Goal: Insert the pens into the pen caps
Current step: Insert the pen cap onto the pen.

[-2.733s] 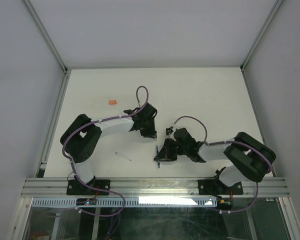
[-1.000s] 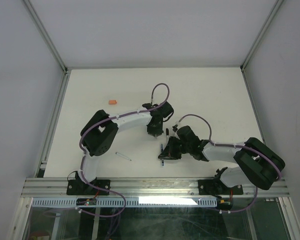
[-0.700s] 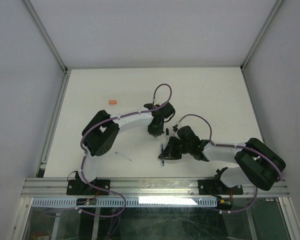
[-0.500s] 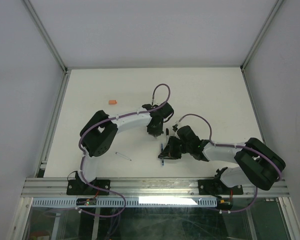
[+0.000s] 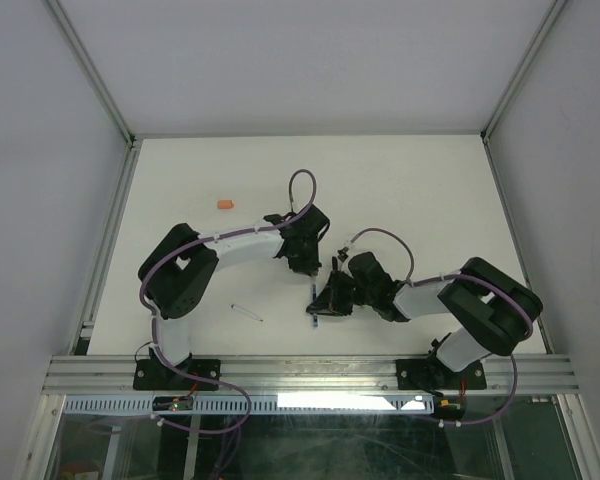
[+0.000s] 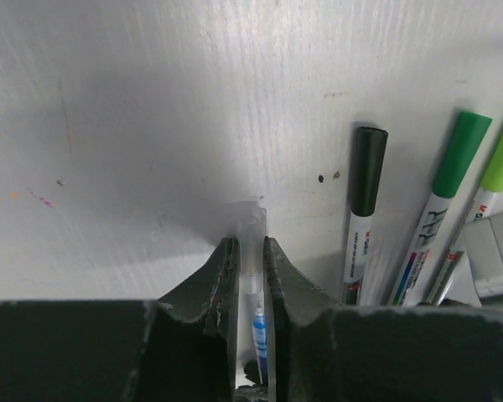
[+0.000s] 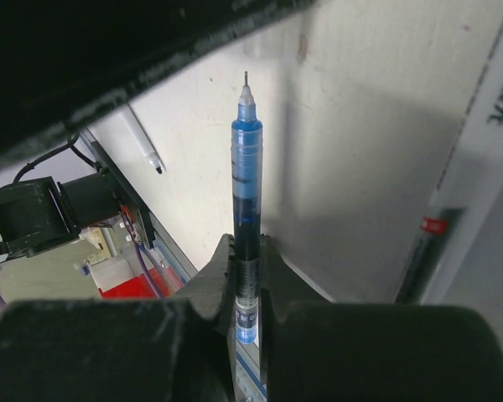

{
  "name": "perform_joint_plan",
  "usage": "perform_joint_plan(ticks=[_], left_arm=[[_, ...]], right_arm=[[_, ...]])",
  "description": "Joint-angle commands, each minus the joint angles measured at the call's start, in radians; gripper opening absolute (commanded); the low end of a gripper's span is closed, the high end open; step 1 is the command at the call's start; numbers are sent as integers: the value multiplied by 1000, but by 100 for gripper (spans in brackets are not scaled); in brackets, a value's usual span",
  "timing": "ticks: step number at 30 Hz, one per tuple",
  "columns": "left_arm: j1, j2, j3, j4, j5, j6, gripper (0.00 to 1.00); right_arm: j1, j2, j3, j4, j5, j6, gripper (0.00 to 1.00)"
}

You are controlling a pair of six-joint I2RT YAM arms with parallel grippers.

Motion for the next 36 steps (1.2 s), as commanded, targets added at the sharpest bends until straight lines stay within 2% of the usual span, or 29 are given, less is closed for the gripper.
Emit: perform_joint_plan(ticks=[1,19,36], left_arm=[[1,-29,-52,45,86,-30,4],[24,-94,-80,53,33,-56,4],[39,-111,-70,67,37,-66,4]], right_arm=[[6,37,-2,115,-9,25,0],[4,1,-10,18,-7,25,0],[4,31,10,11,-50,-11,0]])
